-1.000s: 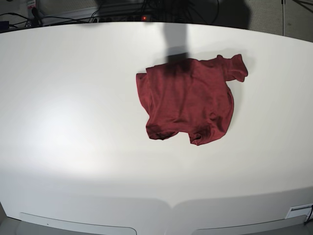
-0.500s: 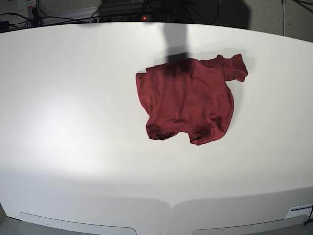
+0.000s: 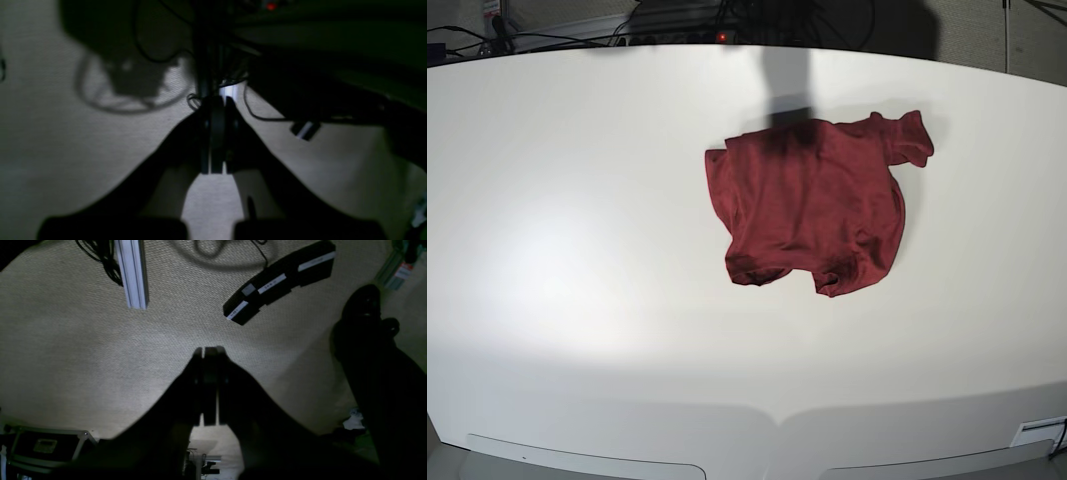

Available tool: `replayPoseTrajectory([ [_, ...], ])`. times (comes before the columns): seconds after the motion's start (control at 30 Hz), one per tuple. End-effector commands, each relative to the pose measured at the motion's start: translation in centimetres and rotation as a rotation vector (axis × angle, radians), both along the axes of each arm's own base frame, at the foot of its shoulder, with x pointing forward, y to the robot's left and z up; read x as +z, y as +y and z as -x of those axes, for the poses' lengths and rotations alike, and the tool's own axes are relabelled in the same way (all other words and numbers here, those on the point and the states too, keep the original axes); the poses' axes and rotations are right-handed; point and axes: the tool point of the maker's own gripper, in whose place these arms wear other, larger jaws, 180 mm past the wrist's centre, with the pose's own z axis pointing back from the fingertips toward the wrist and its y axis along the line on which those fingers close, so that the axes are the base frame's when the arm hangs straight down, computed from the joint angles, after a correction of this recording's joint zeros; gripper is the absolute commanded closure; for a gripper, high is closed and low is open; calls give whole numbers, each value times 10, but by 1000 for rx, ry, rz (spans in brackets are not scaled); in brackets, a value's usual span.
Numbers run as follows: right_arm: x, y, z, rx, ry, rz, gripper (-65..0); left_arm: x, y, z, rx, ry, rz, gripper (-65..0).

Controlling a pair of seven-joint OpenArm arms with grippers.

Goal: Fold the T-shirt properly

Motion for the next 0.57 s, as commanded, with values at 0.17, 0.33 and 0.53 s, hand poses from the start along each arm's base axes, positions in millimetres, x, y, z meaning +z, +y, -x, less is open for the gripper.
replayPoseTrajectory([
  [0.17, 1, 3, 4, 7, 14, -37, 0, 0, -18, -10, 24, -18, -1, 0],
  [0.33, 0, 10, 0, 10, 13, -74, 0, -1, -18, -9, 22, -5, -1, 0],
  [0.53, -1, 21, -5, 6, 2, -99, 0, 0, -18, -11, 24, -17, -1, 0],
])
